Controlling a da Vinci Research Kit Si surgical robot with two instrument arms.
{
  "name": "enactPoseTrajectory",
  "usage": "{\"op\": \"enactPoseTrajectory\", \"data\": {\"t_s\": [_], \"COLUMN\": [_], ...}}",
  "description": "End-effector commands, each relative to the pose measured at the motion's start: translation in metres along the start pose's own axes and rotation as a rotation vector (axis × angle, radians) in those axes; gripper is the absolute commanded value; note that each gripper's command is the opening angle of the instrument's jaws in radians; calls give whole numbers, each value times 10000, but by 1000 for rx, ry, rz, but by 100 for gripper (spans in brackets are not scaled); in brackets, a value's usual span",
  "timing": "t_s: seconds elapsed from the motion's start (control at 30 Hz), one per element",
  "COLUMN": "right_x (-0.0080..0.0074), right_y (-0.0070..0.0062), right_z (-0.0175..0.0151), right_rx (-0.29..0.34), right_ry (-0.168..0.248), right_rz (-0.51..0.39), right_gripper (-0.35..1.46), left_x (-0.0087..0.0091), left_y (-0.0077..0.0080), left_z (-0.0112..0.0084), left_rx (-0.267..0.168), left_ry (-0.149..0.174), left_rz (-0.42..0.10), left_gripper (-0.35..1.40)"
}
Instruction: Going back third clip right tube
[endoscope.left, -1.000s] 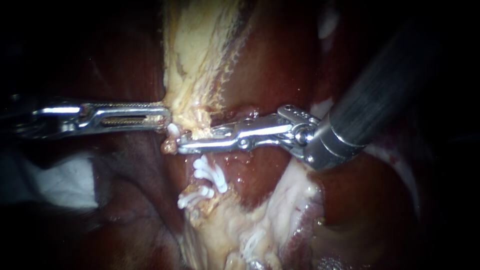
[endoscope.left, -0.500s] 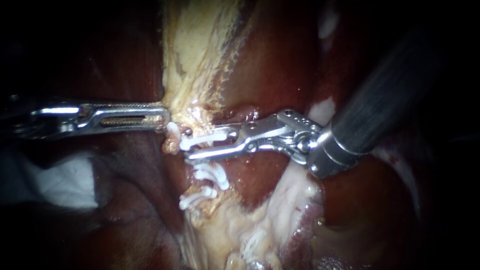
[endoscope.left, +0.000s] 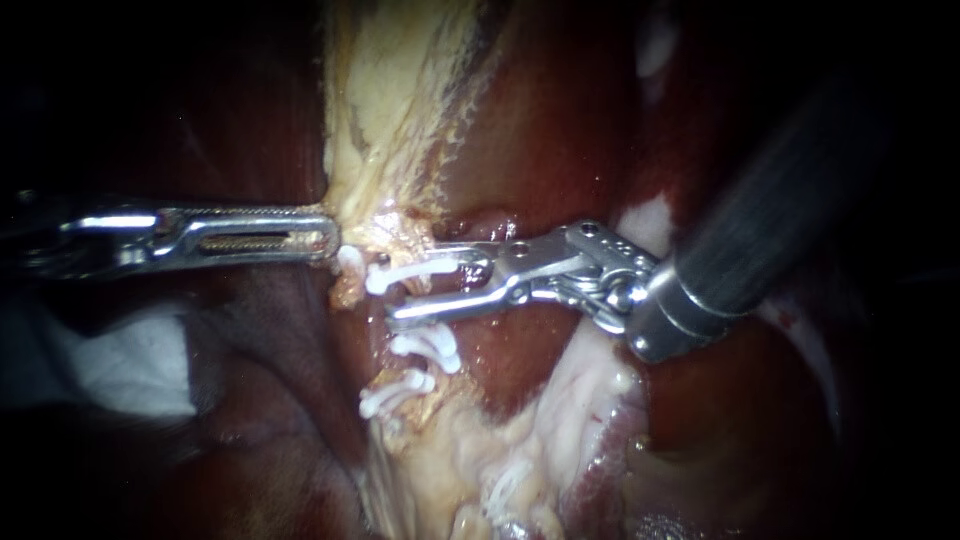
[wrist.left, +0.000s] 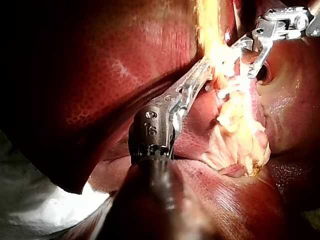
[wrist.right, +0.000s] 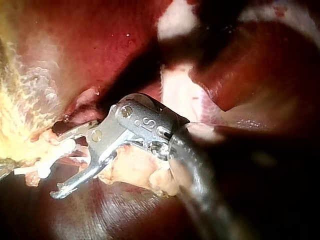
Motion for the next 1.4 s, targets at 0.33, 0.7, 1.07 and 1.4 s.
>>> {"op": "enactPoseTrajectory", "data": {"t_s": [0.33, 0.7, 1.07, 1.4], "right_x": [-4, 14, 41, 42], "right_y": [-17, -64, -98, -103], "right_z": [-48, -108, -130, -135], "right_rx": [-72, -97, -98, -98], "right_ry": [-115, -203, -226, -228], "right_rz": [-127, -239, -347, -354], "right_gripper": [58, 60, 60, 60], "left_x": [0, 0, 2, 15], "left_y": [0, -1, -3, -12], "left_z": [-1, -2, 5, 45], "left_rx": [2, 2, -2, -8], "left_ry": [1, 1, -1, 0], "left_rz": [0, 0, 1, 8], "left_gripper": [-35, -35, -35, -35]}}
